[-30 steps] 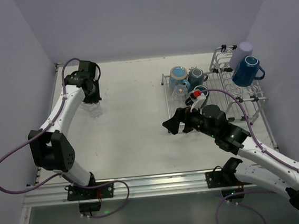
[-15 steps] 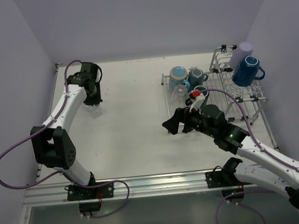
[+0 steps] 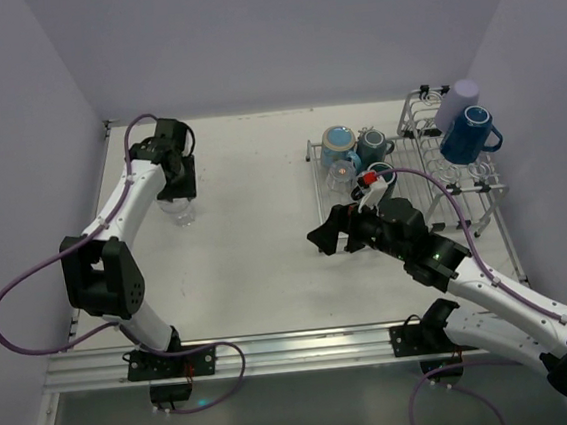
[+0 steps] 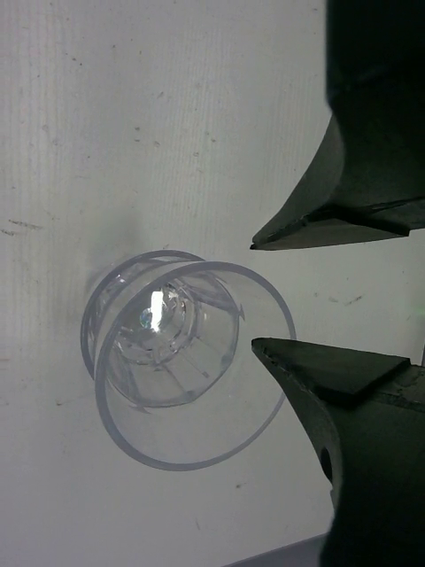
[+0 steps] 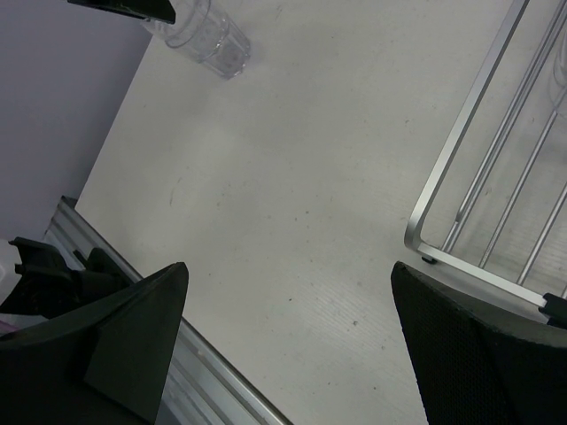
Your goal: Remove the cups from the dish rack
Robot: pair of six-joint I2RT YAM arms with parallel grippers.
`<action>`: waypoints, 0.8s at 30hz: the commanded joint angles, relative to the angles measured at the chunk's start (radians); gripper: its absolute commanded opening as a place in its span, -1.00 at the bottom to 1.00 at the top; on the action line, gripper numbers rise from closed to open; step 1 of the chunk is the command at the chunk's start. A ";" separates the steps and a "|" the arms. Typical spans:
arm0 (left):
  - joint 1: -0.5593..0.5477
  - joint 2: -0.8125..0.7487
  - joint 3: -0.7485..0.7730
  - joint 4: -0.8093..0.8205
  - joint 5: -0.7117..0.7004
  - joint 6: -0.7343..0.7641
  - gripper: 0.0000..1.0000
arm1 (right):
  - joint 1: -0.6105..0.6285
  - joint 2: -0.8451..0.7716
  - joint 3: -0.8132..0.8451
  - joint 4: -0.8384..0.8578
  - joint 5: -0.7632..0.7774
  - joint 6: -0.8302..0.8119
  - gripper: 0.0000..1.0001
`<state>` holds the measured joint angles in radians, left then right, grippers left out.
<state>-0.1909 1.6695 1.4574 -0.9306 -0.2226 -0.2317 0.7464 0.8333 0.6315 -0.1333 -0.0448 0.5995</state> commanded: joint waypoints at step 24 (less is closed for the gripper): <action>-0.217 -0.797 -0.618 0.723 0.558 -0.078 0.91 | -0.071 0.298 0.295 -0.143 0.528 -0.191 0.89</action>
<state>-0.4072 0.8845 0.9234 -0.2981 0.1509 -0.2943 0.7170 1.0771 0.8410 -0.2489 0.3721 0.4778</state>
